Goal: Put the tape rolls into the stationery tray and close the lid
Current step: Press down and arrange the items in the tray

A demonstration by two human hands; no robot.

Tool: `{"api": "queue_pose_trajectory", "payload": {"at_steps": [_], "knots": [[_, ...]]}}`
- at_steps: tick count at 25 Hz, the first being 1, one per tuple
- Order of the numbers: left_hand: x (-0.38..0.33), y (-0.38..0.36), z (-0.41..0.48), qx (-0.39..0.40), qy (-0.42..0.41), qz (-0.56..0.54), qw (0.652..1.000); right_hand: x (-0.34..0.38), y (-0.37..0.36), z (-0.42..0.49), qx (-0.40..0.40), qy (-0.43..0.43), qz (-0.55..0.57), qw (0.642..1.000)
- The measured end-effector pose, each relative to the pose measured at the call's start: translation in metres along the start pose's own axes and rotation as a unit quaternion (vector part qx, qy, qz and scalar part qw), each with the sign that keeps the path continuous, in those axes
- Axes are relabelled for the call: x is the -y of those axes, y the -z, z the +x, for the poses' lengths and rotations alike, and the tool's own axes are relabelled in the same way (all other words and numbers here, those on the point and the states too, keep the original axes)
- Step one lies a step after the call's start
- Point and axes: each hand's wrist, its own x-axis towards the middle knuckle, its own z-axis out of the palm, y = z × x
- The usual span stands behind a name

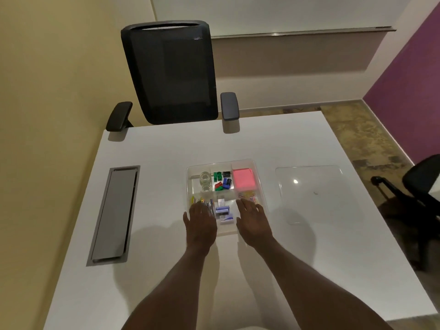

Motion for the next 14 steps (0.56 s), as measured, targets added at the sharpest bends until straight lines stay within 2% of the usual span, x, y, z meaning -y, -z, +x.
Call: {"api": "queue_pose_trajectory", "payload": {"at_steps": [6, 10, 14], "knots": [[-0.051, -0.024, -0.025, 0.003, -0.010, -0.004, 1.000, -0.063, 0.008, -0.030, 0.018, -0.021, -0.014, 1.000], [-0.105, -0.038, -0.030, 0.011, -0.002, -0.024, 1.000, -0.113, 0.020, -0.028, 0.045, -0.030, -0.026, 0.998], [-0.161, -0.055, -0.022, -0.008, -0.023, -0.032, 0.999, -0.179, 0.028, -0.022, 0.039, -0.050, -0.046, 0.997]]}}
